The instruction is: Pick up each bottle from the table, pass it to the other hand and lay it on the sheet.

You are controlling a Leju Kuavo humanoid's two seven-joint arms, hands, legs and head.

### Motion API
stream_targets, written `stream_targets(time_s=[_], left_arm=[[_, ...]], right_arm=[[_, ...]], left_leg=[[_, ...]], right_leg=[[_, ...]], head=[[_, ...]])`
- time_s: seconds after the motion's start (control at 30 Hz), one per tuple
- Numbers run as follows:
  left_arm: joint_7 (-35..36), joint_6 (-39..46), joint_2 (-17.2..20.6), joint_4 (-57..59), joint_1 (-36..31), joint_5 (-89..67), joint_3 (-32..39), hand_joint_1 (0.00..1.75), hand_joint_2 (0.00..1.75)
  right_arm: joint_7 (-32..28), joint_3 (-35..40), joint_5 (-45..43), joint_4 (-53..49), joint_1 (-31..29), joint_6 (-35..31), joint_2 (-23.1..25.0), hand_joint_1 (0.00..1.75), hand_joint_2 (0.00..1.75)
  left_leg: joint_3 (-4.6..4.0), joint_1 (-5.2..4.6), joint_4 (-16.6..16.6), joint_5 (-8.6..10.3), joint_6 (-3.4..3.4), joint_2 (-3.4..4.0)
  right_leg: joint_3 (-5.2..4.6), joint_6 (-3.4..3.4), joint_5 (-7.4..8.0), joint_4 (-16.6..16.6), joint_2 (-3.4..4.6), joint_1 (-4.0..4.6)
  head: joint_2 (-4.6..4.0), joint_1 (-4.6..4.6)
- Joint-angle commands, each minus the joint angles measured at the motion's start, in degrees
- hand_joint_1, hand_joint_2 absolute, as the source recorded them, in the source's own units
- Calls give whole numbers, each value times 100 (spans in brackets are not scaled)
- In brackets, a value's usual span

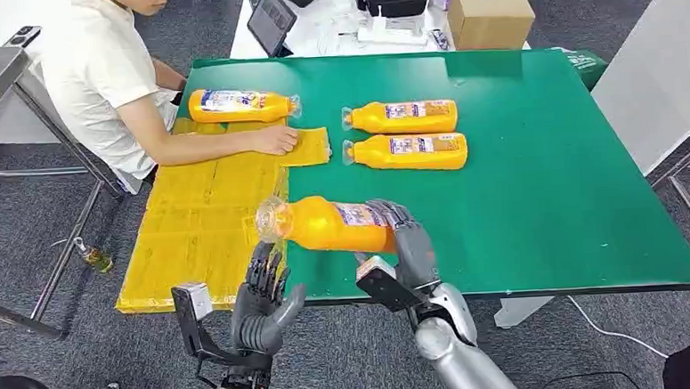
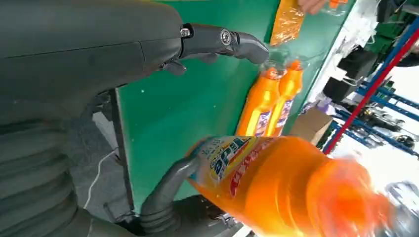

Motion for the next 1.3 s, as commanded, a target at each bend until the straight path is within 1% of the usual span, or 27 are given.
stream_targets(time_s=[0.03,0.13,0.2,0.23,0.4,0.43,0.47,0.53,0.6,0.67,0.7,0.73,0.77,0.8,0.83,0.87,0.9,0.93,0.97,1.0,1.03,1.1,1.13,1.17,1.2,1.23,1.3], left_arm=[[-511,317,145,261,-460,-452,-214,0,175],[-511,325,113,271,-509,-491,-259,0,175],[-514,321,109,290,-529,-500,-271,0,175],[-528,318,95,330,-568,-530,-290,0,175],[-550,334,45,496,-661,-572,-269,0,175],[-373,220,23,587,-703,-408,-245,0,175],[-359,208,29,624,-728,-391,-225,0,175],[-267,159,-83,835,-782,-271,-154,0,175],[-220,48,-116,995,-867,-156,-106,0,175],[-179,-67,-112,1012,-887,-40,-66,0,175],[-74,-212,-80,1022,-928,64,-74,0,175],[-74,-212,-80,1022,-928,64,-74,0,175],[-74,-212,-80,1022,-928,64,-74,0,175],[-48,-269,-57,1002,-945,108,-51,148,175],[-26,-342,-40,959,-941,164,-29,175,175],[-25,-345,-45,942,-934,163,-14,175,175],[-111,-362,-35,821,-892,125,37,175,175],[-153,-355,-23,744,-857,86,66,175,175],[-153,-355,-23,744,-857,86,66,175,175],[-216,-318,-7,654,-825,6,94,175,175],[-302,-296,-44,550,-773,-60,172,175,175],[-426,-202,-36,431,-738,-214,219,175,175],[-479,-179,-50,369,-719,-289,263,175,175],[-489,-179,-52,329,-726,-310,291,175,175],[-518,-173,-37,290,-726,-370,308,175,175],[-583,-121,-20,235,-705,-460,375,175,175],[-608,-117,-18,188,-683,-486,466,175,175]], right_arm=[[-17,751,-364,650,-243,333,280,175,175],[-28,938,-408,1064,-377,475,408,175,175],[-34,1039,-420,1226,-453,579,448,175,175],[-62,1161,-338,1302,-513,601,485,175,175],[-58,1444,-263,1295,-608,696,576,175,175],[-27,1577,-129,1282,-666,613,572,175,175],[-11,1593,-119,1281,-682,609,588,175,175],[-4,1651,-133,1271,-741,547,626,175,175],[72,1695,-106,1284,-800,415,641,175,175],[72,1724,-81,1267,-830,348,645,175,175],[63,1758,-63,1268,-855,336,635,175,175],[63,1758,-63,1268,-855,336,635,175,175],[63,1758,-63,1268,-855,336,635,175,175],[57,1771,-72,1268,-848,341,622,175,175],[60,1790,-20,1288,-849,264,600,175,175],[68,1785,-36,1301,-843,256,605,175,175],[83,1739,-127,1329,-801,293,601,166,175],[65,1725,-162,1329,-770,294,589,166,175],[65,1725,-162,1329,-770,294,589,166,175],[41,1717,-192,1332,-740,290,578,72,175],[40,1673,-263,1329,-693,344,574,0,175],[18,1746,-201,1343,-670,390,524,0,175],[-28,1835,17,1354,-662,256,466,0,175],[-98,1874,136,1360,-624,114,421,0,0],[-104,1855,105,1434,-579,176,410,0,0],[-234,1862,152,1485,-470,96,352,0,0],[-426,1885,236,1610,-411,-88,311,0,0]], left_leg=[[31,-2,-10,-6,12,5],[20,0,-8,-5,9,12],[35,-2,-12,-9,15,17],[20,-1,-7,-6,10,15],[12,-2,-7,-4,10,8],[22,-3,-8,-7,14,7],[7,-3,-5,-2,9,2],[6,-1,-4,-3,8,6],[20,-3,-8,-6,14,5],[-2,-2,-3,0,8,-1],[7,-1,-3,-3,12,0],[-4,-2,-4,1,7,2],[24,-4,-8,-7,18,5],[3,-3,-4,-2,10,1],[7,-2,-4,-4,12,1],[-2,-2,-3,-1,8,2],[10,-2,-6,-4,11,3],[-3,-2,-5,0,7,-2],[13,-2,-7,-6,12,-1],[10,-2,-5,-6,11,1],[18,-3,-8,-8,13,3],[-1,0,-3,-3,8,-2],[11,-1,-4,-7,12,-1],[2,-2,-4,-4,10,-2],[-1,-1,-4,-2,9,-4],[15,-2,-7,-7,16,-6],[16,-1,-11,-5,14,-10]], right_leg=[[28,-21,-6,-7,-8,5],[17,-14,-2,-7,3,4],[30,-21,-6,-10,3,5],[16,-13,-2,-6,6,3],[12,-13,-3,-5,-1,2],[22,-17,-7,-6,-5,2],[7,-11,-4,-2,-6,0],[4,-11,-2,-3,-1,2],[20,-17,-6,-6,-7,3],[-1,-8,-2,-1,-8,0],[9,-13,-4,-3,-10,3],[-5,-7,0,-2,-5,0],[24,-19,-7,-7,-11,2],[4,-10,-3,-3,-8,1],[9,-12,-5,-3,-9,2],[-1,-8,-2,-2,-5,1],[11,-14,-5,-4,-7,2],[-1,-8,-3,-2,-9,0],[16,-15,-8,-5,-12,2],[12,-14,-8,-3,-9,2],[19,-17,-9,-5,-9,2],[2,-9,-4,-3,-9,3],[14,-14,-9,-3,-12,4],[3,-11,-6,-3,-11,2],[2,-9,-5,-4,-12,2],[20,-14,-10,-8,-18,3],[22,-14,-9,-12,-21,4]], head=[[0,-2],[0,-2],[0,-2],[0,0],[0,-2],[0,0],[0,0],[0,-2],[0,-2],[0,0],[0,2],[0,-4],[0,0],[0,2],[0,0],[0,0],[0,0],[0,0],[0,-2],[0,0],[0,-2],[0,0],[0,0],[0,-4],[0,0],[0,2],[0,0]])
